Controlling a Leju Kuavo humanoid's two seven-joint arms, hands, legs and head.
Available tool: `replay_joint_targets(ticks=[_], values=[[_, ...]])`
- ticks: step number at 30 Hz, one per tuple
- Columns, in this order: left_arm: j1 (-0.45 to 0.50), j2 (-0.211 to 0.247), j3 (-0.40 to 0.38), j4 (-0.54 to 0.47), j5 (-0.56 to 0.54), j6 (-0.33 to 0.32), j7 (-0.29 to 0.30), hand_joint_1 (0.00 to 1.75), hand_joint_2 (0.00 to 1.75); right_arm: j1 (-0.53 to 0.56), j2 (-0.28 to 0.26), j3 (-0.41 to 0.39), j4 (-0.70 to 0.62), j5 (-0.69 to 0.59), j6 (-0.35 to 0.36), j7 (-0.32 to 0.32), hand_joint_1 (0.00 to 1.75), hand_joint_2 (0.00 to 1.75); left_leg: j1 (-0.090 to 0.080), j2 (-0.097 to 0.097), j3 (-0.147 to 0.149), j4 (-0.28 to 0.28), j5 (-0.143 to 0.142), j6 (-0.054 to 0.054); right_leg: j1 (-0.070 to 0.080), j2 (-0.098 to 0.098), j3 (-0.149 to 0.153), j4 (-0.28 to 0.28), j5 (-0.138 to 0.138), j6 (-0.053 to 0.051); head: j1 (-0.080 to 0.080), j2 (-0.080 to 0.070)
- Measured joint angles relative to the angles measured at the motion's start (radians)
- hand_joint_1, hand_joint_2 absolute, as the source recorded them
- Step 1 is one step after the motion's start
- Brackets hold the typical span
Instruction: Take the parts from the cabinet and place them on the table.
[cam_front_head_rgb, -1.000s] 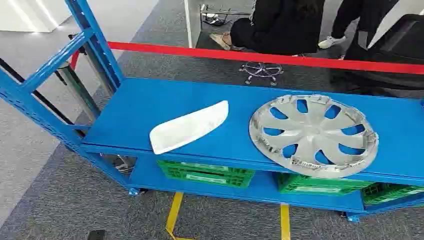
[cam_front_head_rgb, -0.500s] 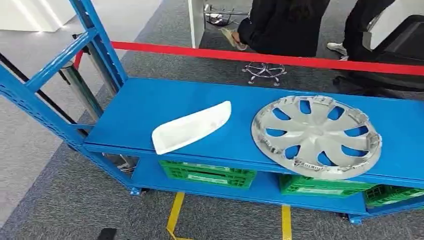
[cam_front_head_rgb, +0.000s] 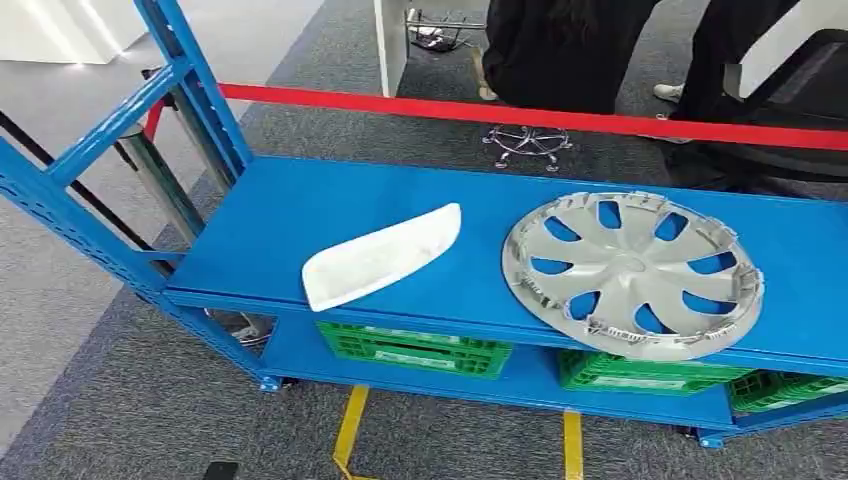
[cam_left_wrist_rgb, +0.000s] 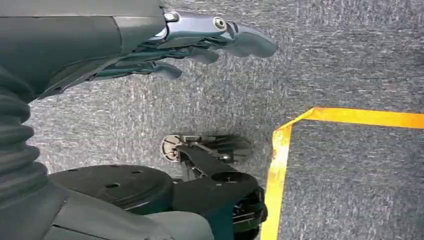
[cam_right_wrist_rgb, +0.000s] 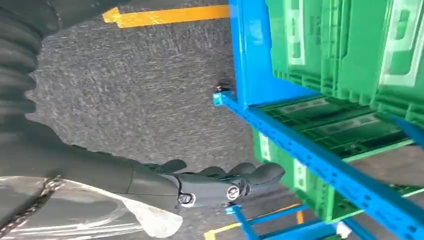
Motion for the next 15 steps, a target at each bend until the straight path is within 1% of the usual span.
replay_joint_targets(ticks=[1, 2, 3, 4, 5, 6, 8, 9, 10, 12, 15], values=[[0.000, 0.000, 0.000, 0.000, 0.000, 0.000, 0.000, 0.00, 1.75, -0.002, 0.004, -0.010, -0.005, 0.000, 0.000, 0.000, 0.00, 1.75, 0.000, 0.000, 0.000, 0.000, 0.000, 0.000, 0.000, 0.000, 0.000, 0.000, 0.000, 0.000, 0.000, 0.000], [0.000, 0.000, 0.000, 0.000, 0.002, -0.002, 0.000, 0.00, 1.75, -0.004, 0.006, -0.020, -0.009, -0.009, 0.014, 0.023, 0.00, 1.75, 0.000, 0.000, 0.000, 0.000, 0.000, 0.000, 0.000, 0.000, -0.001, 0.000, -0.001, 0.000, 0.000, 0.000], [-0.001, 0.000, 0.001, 0.000, 0.009, -0.010, 0.000, 0.00, 1.75, -0.014, 0.006, -0.035, -0.005, -0.033, 0.051, 0.082, 0.00, 1.75, 0.000, 0.000, 0.000, 0.000, 0.000, 0.000, 0.000, 0.001, -0.004, 0.000, -0.001, 0.000, 0.000, 0.000], [-0.001, 0.000, 0.003, 0.000, 0.019, -0.018, 0.000, 0.00, 1.75, -0.033, 0.006, -0.069, 0.013, -0.062, 0.096, 0.178, 0.00, 1.75, 0.001, 0.001, 0.001, 0.000, -0.001, -0.001, 0.001, 0.002, -0.011, 0.000, -0.001, 0.000, 0.000, 0.000], [-0.002, -0.001, 0.005, 0.000, 0.029, -0.028, 0.001, 0.00, 1.75, -0.047, 0.006, -0.105, 0.033, -0.067, 0.094, 0.267, 0.00, 1.75, 0.001, 0.001, 0.002, 0.000, -0.002, -0.001, 0.001, 0.001, -0.010, 0.000, -0.004, 0.000, 0.001, 0.000], [-0.003, -0.001, 0.011, 0.000, 0.045, -0.047, 0.009, 0.00, 1.75, -0.058, -0.009, -0.141, 0.092, -0.067, 0.060, 0.344, 0.00, 1.75, 0.001, 0.000, 0.003, 0.000, -0.003, -0.001, 0.001, 0.001, -0.008, 0.000, -0.004, -0.001, -0.001, 0.000], [-0.003, 0.000, 0.032, 0.000, 0.073, -0.094, 0.029, 0.00, 1.75, -0.088, -0.073, -0.203, 0.300, -0.069, -0.018, 0.542, 0.00, 1.75, 0.001, 0.001, 0.004, 0.000, -0.004, -0.002, 0.001, 0.001, -0.007, 0.000, -0.004, -0.001, 0.002, 0.000], [-0.003, 0.000, 0.042, 0.000, 0.079, -0.110, 0.035, 0.00, 1.75, -0.089, -0.092, -0.228, 0.374, -0.065, -0.033, 0.616, 0.00, 1.75, -0.001, 0.000, 0.004, 0.000, -0.004, -0.001, -0.001, 0.001, -0.005, 0.000, -0.004, -0.001, 0.001, 0.000], [-0.003, 0.002, 0.048, 0.000, 0.084, -0.120, 0.037, 0.00, 1.75, -0.087, -0.100, -0.241, 0.414, -0.057, -0.037, 0.632, 0.00, 1.75, -0.001, 0.000, 0.003, 0.000, -0.004, -0.001, 0.000, 0.001, 0.004, 0.000, -0.004, 0.000, -0.001, 0.000], [-0.003, 0.007, 0.060, 0.000, 0.088, -0.135, 0.040, 0.00, 1.75, -0.093, -0.110, -0.248, 0.496, -0.043, -0.037, 0.629, 0.00, 1.75, 0.000, 0.004, 0.003, 0.000, -0.004, -0.001, 0.000, 0.006, 0.002, 0.000, -0.002, 0.000, 0.000, 0.000], [-0.008, 0.008, 0.076, 0.000, 0.087, -0.142, 0.040, 0.00, 1.75, -0.117, -0.141, -0.268, 0.619, -0.031, -0.027, 0.602, 0.00, 1.75, 0.000, 0.005, 0.005, 0.000, -0.004, -0.001, 0.000, 0.005, 0.003, 0.000, -0.003, 0.001, 0.000, 0.000]])
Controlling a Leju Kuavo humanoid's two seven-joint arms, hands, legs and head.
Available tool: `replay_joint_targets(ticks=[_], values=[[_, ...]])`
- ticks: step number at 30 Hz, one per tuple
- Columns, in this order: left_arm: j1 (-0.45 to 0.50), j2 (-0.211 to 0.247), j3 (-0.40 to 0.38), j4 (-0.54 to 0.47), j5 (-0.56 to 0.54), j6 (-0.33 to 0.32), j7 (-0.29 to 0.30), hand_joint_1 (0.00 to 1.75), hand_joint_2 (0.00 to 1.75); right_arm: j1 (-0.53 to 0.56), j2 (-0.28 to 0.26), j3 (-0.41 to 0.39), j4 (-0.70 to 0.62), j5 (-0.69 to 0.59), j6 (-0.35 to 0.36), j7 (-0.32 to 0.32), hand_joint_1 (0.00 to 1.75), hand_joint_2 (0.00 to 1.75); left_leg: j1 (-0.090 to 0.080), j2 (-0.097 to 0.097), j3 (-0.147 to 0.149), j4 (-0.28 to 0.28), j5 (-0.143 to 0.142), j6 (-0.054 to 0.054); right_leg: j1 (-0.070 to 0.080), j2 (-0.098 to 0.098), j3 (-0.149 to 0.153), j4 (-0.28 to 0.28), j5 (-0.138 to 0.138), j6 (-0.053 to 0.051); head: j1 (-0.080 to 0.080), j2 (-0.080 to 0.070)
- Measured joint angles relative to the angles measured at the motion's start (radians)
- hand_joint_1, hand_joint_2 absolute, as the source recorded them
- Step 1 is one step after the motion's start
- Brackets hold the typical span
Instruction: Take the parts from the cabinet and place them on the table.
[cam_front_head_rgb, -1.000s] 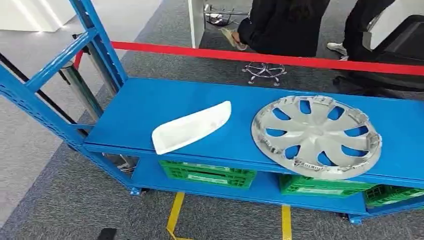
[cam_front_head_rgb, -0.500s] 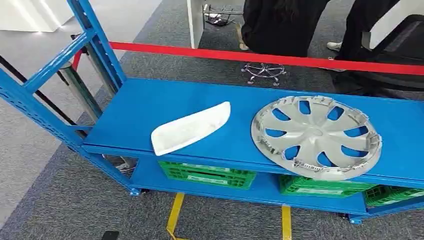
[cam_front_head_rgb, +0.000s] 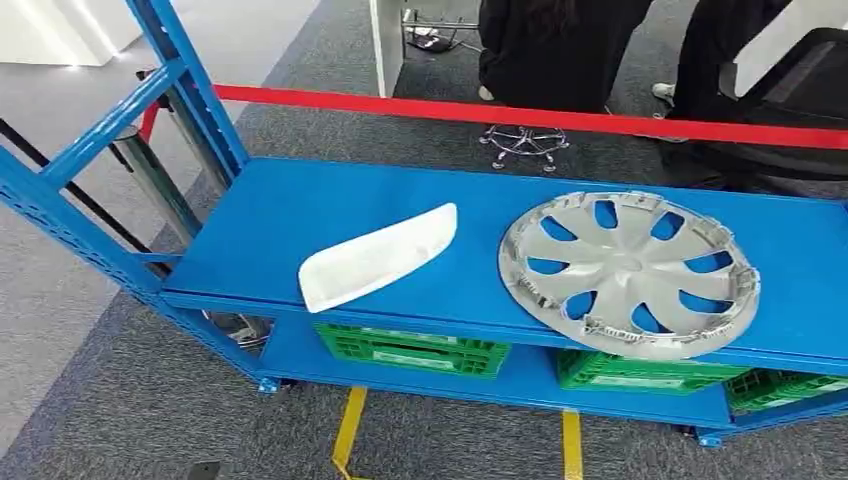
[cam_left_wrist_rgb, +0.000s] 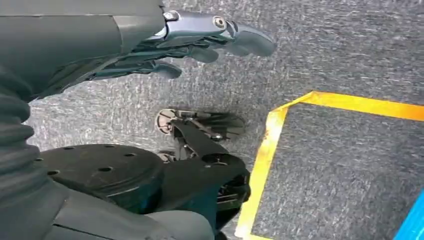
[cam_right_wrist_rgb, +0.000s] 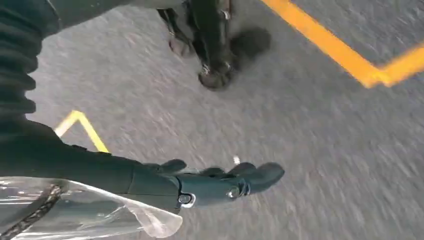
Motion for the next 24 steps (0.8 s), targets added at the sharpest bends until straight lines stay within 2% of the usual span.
replay_joint_targets(ticks=[1, 3, 5, 6, 7, 8, 13, 18, 22, 24], values=[[0.000, 0.000, 0.004, 0.000, -0.001, 0.000, 0.000, 0.00, 1.75, -0.005, -0.010, -0.004, 0.019, 0.004, -0.001, -0.013, 0.00, 1.75, 0.000, 0.000, 0.001, 0.000, 0.000, 0.000, 0.000, -0.001, -0.002, 0.000, 0.000, 0.000, 0.000, 0.000], [0.000, 0.000, 0.011, 0.000, 0.000, 0.004, 0.000, 0.00, 1.75, -0.009, -0.020, -0.005, 0.036, 0.023, -0.035, -0.085, 0.00, 1.75, 0.000, 0.000, 0.001, 0.000, -0.001, 0.000, 0.000, -0.001, -0.003, 0.000, -0.001, -0.001, 0.000, 0.000], [0.000, 0.000, 0.026, 0.000, 0.010, 0.022, -0.004, 0.00, 1.75, -0.010, -0.031, -0.004, 0.043, 0.022, -0.141, -0.318, 0.00, 1.75, 0.000, 0.000, 0.000, 0.000, 0.000, 0.000, 0.000, 0.000, 0.002, 0.000, -0.001, 0.000, 0.000, 0.000], [0.001, 0.000, 0.031, 0.000, 0.012, 0.028, -0.006, 0.00, 1.75, -0.012, -0.035, -0.005, 0.039, 0.000, -0.164, -0.415, 0.00, 1.75, 0.000, 0.000, 0.000, 0.000, 0.000, 0.000, 0.000, 0.000, 0.002, 0.000, -0.001, 0.000, -0.001, 0.000], [0.002, -0.001, 0.037, 0.000, 0.012, 0.032, -0.007, 0.00, 1.75, -0.015, -0.036, -0.010, 0.023, -0.030, -0.157, -0.490, 0.00, 1.75, 0.000, 0.000, 0.000, 0.000, 0.000, 0.000, 0.000, 0.000, 0.002, 0.000, -0.001, 0.000, 0.001, 0.000], [0.003, -0.002, 0.044, 0.000, 0.012, 0.035, -0.008, 0.00, 1.75, -0.019, -0.036, -0.016, -0.009, -0.048, -0.139, -0.520, 0.00, 1.75, -0.001, 0.000, 0.000, 0.000, 0.000, 0.000, -0.001, 0.000, 0.002, 0.000, -0.001, 0.000, 0.000, 0.000], [0.006, -0.003, 0.062, 0.000, 0.001, 0.036, -0.015, 0.00, 1.75, -0.027, -0.003, -0.031, -0.171, -0.102, -0.075, -0.577, 0.00, 1.75, -0.001, 0.000, 0.001, 0.000, -0.001, 0.001, -0.001, -0.001, -0.001, 0.000, -0.001, 0.000, 0.001, 0.000], [0.006, -0.008, 0.077, 0.000, -0.021, 0.031, -0.024, 0.00, 1.75, -0.026, 0.075, -0.031, -0.442, -0.190, 0.025, -0.606, 0.00, 1.75, -0.001, 0.000, 0.001, 0.000, 0.000, 0.001, -0.001, 0.000, 0.002, 0.000, 0.000, 0.000, 0.001, 0.000], [0.005, -0.011, 0.084, 0.000, -0.032, 0.031, -0.024, 0.00, 1.75, -0.021, 0.125, -0.023, -0.641, -0.280, 0.034, -0.617, 0.00, 1.75, -0.001, 0.000, 0.001, 0.000, 0.000, 0.001, -0.001, 0.000, 0.002, 0.000, -0.001, 0.000, -0.001, 0.000], [0.005, -0.013, 0.085, 0.000, -0.044, 0.032, -0.024, 0.00, 1.75, 0.009, 0.138, 0.021, -0.727, -0.367, -0.025, -0.618, 0.00, 1.75, -0.001, -0.001, 0.001, 0.000, 0.000, 0.001, -0.001, -0.002, 0.001, 0.000, -0.001, 0.000, 0.000, 0.000]])
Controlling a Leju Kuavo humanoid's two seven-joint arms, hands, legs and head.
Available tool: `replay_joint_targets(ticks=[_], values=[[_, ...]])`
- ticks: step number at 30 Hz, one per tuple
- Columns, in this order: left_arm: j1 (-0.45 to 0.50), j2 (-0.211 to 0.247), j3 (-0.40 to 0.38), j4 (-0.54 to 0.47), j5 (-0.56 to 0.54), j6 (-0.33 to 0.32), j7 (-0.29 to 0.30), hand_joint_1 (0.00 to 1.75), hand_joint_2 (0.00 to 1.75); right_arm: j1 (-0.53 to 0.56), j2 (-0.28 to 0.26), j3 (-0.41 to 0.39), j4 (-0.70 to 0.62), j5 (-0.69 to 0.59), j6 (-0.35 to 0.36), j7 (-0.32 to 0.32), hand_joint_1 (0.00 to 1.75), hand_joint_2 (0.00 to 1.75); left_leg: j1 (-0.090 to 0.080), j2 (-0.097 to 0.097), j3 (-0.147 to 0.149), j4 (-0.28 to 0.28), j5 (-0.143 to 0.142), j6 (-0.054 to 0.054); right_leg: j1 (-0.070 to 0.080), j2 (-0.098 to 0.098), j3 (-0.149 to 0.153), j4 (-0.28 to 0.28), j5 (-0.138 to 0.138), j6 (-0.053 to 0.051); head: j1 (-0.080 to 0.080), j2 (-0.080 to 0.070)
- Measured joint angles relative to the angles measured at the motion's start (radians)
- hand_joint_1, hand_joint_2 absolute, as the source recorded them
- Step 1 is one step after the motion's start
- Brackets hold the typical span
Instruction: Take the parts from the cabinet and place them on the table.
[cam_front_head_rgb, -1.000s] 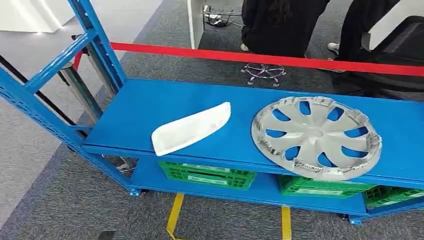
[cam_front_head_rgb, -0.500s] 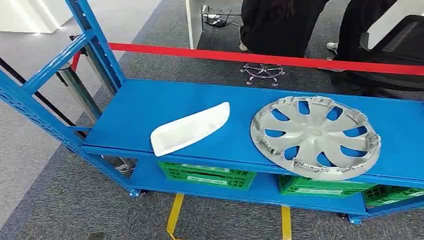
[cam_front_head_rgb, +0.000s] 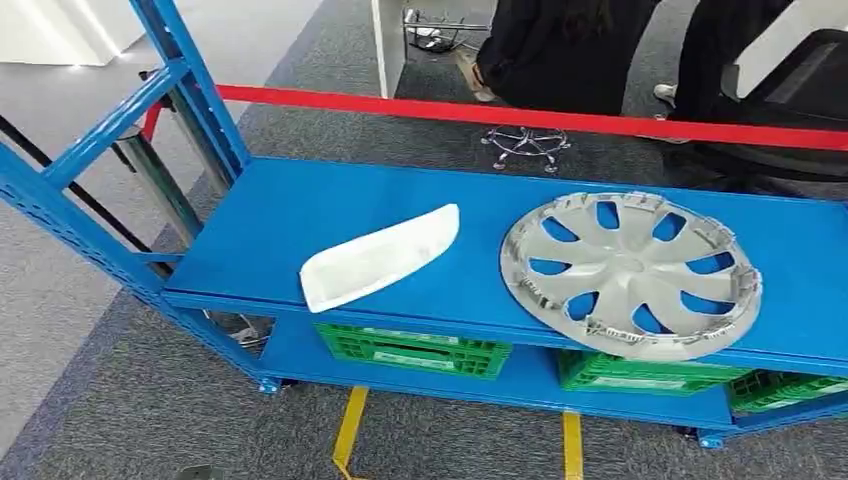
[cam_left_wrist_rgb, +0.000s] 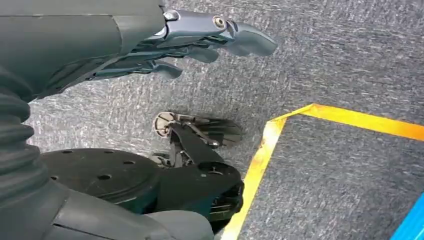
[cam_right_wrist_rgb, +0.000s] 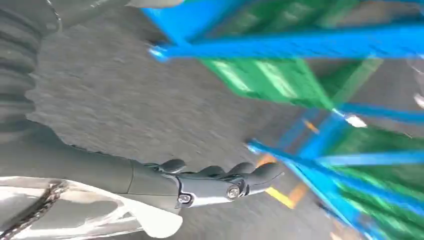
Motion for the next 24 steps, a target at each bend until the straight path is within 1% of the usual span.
replay_joint_targets(ticks=[1, 3, 5, 7, 10, 13, 15, 18, 20, 22, 24], values=[[0.000, 0.000, 0.000, 0.000, -0.007, 0.001, 0.000, 0.00, 1.75, 0.031, 0.007, 0.041, -0.049, -0.040, -0.063, 0.000, 0.00, 1.75, 0.000, -0.002, 0.000, 0.000, 0.000, 0.000, 0.000, -0.001, 0.002, 0.000, -0.001, 0.001, 0.000, 0.000], [0.001, -0.001, 0.001, 0.000, -0.015, 0.003, 0.000, 0.00, 1.75, 0.091, 0.017, 0.149, -0.141, -0.071, -0.141, -0.002, 0.00, 1.75, 0.000, -0.001, -0.001, 0.000, 0.000, 0.000, 0.000, 0.000, 0.002, 0.000, -0.001, 0.001, 0.000, 0.000], [-0.001, -0.003, 0.001, 0.000, -0.021, 0.005, 0.000, 0.00, 1.75, 0.140, 0.022, 0.223, -0.213, -0.060, -0.168, -0.002, 0.00, 1.75, -0.001, 0.002, 0.000, 0.000, -0.001, 0.000, 0.000, 0.004, 0.002, 0.000, -0.001, 0.001, 0.000, 0.000], [-0.004, -0.004, 0.001, 0.000, -0.034, 0.006, 0.002, 0.00, 1.75, 0.202, 0.029, 0.318, -0.308, -0.004, -0.187, 0.002, 0.00, 1.75, -0.001, 0.001, 0.000, 0.000, -0.001, 0.000, -0.001, 0.001, 0.002, 0.000, -0.001, 0.001, 0.001, 0.000], [-0.002, -0.004, 0.001, 0.000, -0.060, 0.004, 0.006, 0.00, 1.75, 0.288, 0.036, 0.457, -0.450, 0.198, -0.178, 0.041, 0.00, 1.75, -0.001, 0.001, 0.000, 0.000, -0.001, 0.000, -0.001, 0.001, 0.002, 0.000, -0.001, 0.001, 0.000, 0.000], [-0.003, -0.004, 0.000, 0.000, -0.095, 0.001, 0.010, 0.00, 1.75, 0.352, 0.042, 0.589, -0.570, 0.366, -0.163, 0.082, 0.00, 1.75, 0.000, 0.001, 0.001, 0.000, -0.001, 0.000, 0.000, 0.002, 0.002, 0.000, -0.001, 0.001, 0.000, 0.000], [-0.005, -0.004, -0.003, 0.000, -0.116, 0.000, 0.019, 0.00, 1.75, 0.373, 0.042, 0.645, -0.615, 0.495, -0.148, 0.097, 0.00, 1.75, 0.000, 0.001, 0.002, 0.000, -0.001, 0.000, 0.000, 0.001, -0.006, 0.000, -0.001, 0.001, 0.000, 0.000], [-0.006, -0.003, -0.009, 0.000, -0.145, -0.003, 0.024, 0.00, 1.75, 0.388, 0.044, 0.699, -0.655, 0.567, -0.118, 0.107, 0.00, 1.75, 0.000, 0.001, 0.002, 0.000, -0.001, 0.000, 0.000, 0.001, -0.007, 0.000, -0.002, 0.001, 0.000, 0.000], [-0.007, -0.003, -0.016, 0.000, -0.161, -0.006, 0.029, 0.00, 1.75, 0.395, 0.043, 0.729, -0.669, 0.611, -0.103, 0.134, 0.00, 1.75, 0.000, 0.001, 0.001, 0.000, -0.001, 0.000, 0.000, 0.001, -0.002, 0.000, -0.002, 0.001, 0.000, 0.000], [-0.008, -0.002, -0.024, 0.000, -0.176, -0.010, 0.039, 0.00, 1.75, 0.401, 0.030, 0.761, -0.673, 0.636, -0.085, 0.170, 0.00, 1.75, 0.000, 0.001, 0.001, 0.000, -0.001, 0.000, -0.001, 0.001, 0.003, 0.000, -0.002, 0.001, 0.000, 0.000], [-0.008, -0.001, -0.029, 0.000, -0.179, -0.010, 0.039, 0.00, 1.75, 0.404, 0.024, 0.782, -0.677, 0.644, -0.079, 0.180, 0.00, 1.75, -0.001, 0.001, 0.001, 0.000, -0.001, 0.000, -0.001, 0.001, 0.003, 0.000, -0.002, 0.001, 0.000, 0.000]])
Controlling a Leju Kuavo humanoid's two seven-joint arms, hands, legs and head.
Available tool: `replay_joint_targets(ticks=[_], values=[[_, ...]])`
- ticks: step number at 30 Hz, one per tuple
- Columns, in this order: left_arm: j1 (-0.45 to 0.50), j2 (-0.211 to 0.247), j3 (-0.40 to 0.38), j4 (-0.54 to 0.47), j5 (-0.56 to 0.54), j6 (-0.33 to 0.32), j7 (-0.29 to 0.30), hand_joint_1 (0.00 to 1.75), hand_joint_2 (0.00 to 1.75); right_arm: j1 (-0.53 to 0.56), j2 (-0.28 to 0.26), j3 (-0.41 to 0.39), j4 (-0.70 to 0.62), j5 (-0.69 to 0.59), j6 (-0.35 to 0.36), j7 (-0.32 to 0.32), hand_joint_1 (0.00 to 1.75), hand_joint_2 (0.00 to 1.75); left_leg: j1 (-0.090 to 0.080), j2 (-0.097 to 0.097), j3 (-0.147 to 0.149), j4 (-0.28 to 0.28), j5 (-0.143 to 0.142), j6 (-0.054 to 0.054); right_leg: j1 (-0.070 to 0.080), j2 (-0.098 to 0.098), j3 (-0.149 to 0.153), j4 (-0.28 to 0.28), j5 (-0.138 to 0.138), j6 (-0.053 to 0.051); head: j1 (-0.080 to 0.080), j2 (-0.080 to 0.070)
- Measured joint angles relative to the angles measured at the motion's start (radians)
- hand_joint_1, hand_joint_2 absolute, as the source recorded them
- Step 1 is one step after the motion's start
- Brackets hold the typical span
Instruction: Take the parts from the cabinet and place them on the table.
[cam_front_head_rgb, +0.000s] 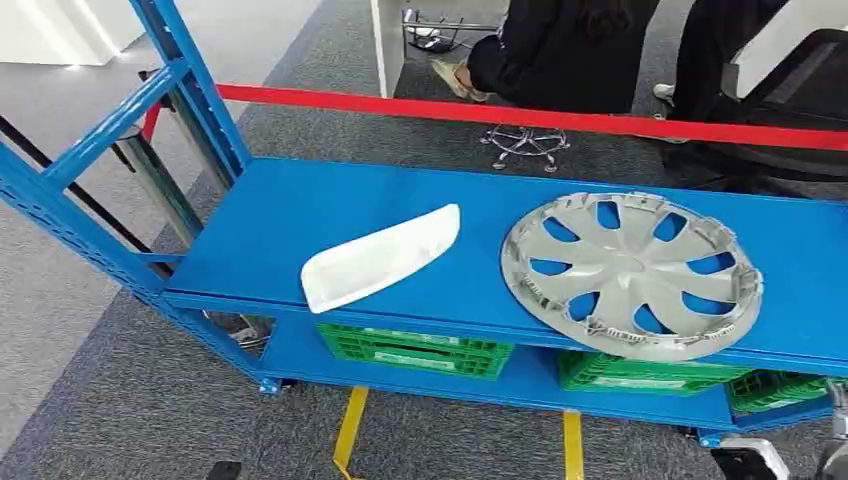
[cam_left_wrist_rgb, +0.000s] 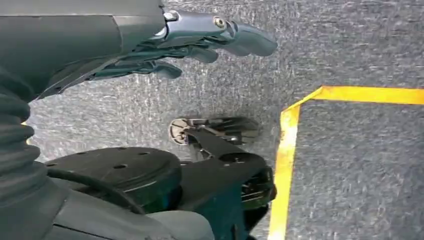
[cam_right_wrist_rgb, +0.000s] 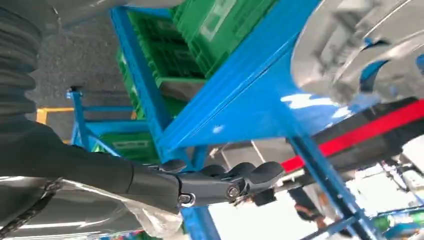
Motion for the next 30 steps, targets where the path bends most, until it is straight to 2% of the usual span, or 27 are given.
replay_joint_targets(ticks=[7, 11, 14, 16, 19, 23, 26, 30], values=[[-0.003, 0.004, -0.007, 0.000, -0.004, 0.000, 0.000, 0.00, 1.75, 0.004, -0.012, 0.034, -0.006, 0.005, 0.001, 0.006, 0.00, 1.75, 0.000, 0.000, 0.000, 0.000, 0.000, 0.000, 0.000, 0.000, 0.000, 0.000, 0.000, 0.000, 0.000, 0.000], [-0.005, 0.006, -0.016, 0.000, -0.022, -0.005, 0.014, 0.00, 1.75, 0.006, -0.048, 0.067, -0.004, -0.001, 0.024, 0.094, 0.00, 1.75, 0.000, 0.000, 0.000, 0.000, 0.000, 0.000, 0.000, 0.000, 0.000, 0.000, 0.000, 0.000, 0.000, 0.000], [-0.011, 0.006, -0.022, 0.000, -0.039, -0.009, 0.022, 0.00, 1.75, 0.004, -0.116, 0.119, 0.005, -0.036, 0.021, 0.200, 0.00, 1.75, 0.000, 0.000, 0.000, 0.000, 0.000, 0.000, 0.000, 0.000, 0.000, 0.000, 0.000, 0.000, 0.000, 0.000], [-0.015, 0.007, -0.025, 0.000, -0.048, -0.010, 0.026, 0.00, 1.75, 0.004, -0.166, 0.159, 0.014, -0.058, 0.008, 0.244, 0.00, 1.75, 0.000, 0.000, 0.000, 0.000, 0.000, 0.000, 0.000, 0.000, 0.001, 0.000, 0.000, 0.000, 0.000, 0.000], [-0.020, 0.009, -0.031, 0.000, -0.062, -0.012, 0.035, 0.00, 1.75, 0.010, -0.265, 0.264, 0.016, -0.094, -0.040, 0.353, 0.00, 1.75, -0.001, 0.000, 0.000, 0.000, 0.000, 0.000, -0.001, 0.000, 0.001, 0.000, 0.001, 0.001, 0.000, 0.000], [-0.023, 0.011, -0.034, 0.000, -0.083, -0.020, 0.042, 0.00, 1.75, -0.008, -0.379, 0.389, 0.020, -0.117, -0.045, 0.462, 0.00, 1.75, -0.001, 0.000, 0.000, 0.000, 0.000, 0.000, -0.001, 0.000, 0.001, 0.000, 0.001, 0.001, 0.000, 0.000], [-0.028, 0.012, -0.040, 0.000, -0.091, -0.024, 0.051, 0.00, 1.75, -0.048, -0.453, 0.466, 0.044, -0.127, -0.045, 0.501, 0.00, 1.75, -0.001, 0.000, 0.001, 0.000, 0.000, 0.000, -0.001, 0.000, 0.000, 0.000, 0.001, 0.001, 0.000, 0.000], [-0.031, 0.013, -0.045, 0.000, -0.098, -0.024, 0.054, 0.00, 1.75, -0.088, -0.514, 0.535, 0.076, -0.135, -0.051, 0.534, 0.00, 1.75, -0.001, 0.000, 0.001, 0.000, 0.000, 0.000, -0.001, 0.000, 0.001, 0.000, 0.001, 0.001, 0.000, 0.000]])
